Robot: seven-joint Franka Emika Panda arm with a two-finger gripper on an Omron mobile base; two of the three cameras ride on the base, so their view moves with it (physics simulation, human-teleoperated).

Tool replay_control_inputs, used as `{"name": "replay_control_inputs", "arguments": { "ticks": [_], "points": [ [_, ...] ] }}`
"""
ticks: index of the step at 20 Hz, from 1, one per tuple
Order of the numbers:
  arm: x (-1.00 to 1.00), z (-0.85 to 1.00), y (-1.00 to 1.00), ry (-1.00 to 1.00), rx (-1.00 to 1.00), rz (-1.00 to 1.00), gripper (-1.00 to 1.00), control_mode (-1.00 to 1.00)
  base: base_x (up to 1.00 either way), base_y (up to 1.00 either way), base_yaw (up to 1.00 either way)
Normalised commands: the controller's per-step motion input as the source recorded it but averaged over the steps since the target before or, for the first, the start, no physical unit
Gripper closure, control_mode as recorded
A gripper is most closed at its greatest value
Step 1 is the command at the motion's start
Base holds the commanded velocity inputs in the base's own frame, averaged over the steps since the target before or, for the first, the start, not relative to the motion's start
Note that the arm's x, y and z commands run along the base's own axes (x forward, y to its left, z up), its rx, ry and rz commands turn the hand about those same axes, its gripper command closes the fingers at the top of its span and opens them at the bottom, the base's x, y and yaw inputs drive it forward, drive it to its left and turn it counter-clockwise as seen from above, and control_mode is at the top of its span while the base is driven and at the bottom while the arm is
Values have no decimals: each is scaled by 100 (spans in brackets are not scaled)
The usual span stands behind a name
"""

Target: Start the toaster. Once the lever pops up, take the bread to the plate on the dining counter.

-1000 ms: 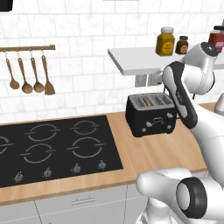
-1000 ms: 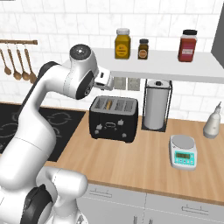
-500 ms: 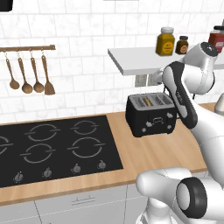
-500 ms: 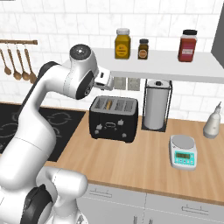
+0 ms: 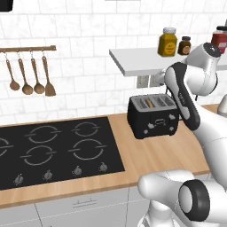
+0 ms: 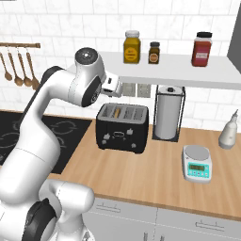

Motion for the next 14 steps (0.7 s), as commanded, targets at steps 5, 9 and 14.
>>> {"name": "replay_control_inputs", "arguments": {
  "ticks": [5, 9, 14],
  "points": [
    [0, 0, 0, 0, 0, 0, -100, -100, 0, 0, 0],
    [0, 0, 0, 0, 0, 0, -100, -100, 0, 0, 0],
    [0, 0, 0, 0, 0, 0, -100, -100, 0, 0, 0]
  ]
}}
